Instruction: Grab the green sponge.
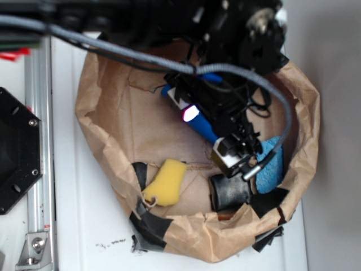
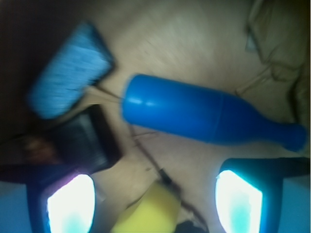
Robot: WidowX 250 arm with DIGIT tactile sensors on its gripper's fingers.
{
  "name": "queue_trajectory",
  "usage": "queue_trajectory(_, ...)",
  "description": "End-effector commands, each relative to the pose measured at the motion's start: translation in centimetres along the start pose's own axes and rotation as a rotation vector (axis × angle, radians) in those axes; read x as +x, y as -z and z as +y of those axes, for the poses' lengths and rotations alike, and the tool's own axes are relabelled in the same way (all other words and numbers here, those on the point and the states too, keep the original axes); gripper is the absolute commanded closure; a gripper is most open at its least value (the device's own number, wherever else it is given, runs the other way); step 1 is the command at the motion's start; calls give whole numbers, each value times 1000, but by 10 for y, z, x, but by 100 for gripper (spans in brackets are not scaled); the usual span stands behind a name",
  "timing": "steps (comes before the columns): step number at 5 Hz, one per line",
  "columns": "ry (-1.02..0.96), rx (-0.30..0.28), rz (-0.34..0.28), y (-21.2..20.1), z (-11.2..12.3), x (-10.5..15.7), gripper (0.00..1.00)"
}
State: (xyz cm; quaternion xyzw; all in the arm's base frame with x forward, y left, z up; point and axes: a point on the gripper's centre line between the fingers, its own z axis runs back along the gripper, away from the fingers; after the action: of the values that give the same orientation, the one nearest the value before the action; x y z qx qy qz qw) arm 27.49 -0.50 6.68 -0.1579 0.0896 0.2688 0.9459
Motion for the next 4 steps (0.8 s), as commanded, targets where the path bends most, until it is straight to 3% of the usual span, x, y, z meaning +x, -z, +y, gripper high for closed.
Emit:
queue_trajectory(1, 42, -21, -20, 27, -26, -1, 0)
queue_trajectory(3, 108, 100, -5, 76, -1, -14, 0)
queue_trajectory(4, 166, 144, -3, 83, -1, -34, 0)
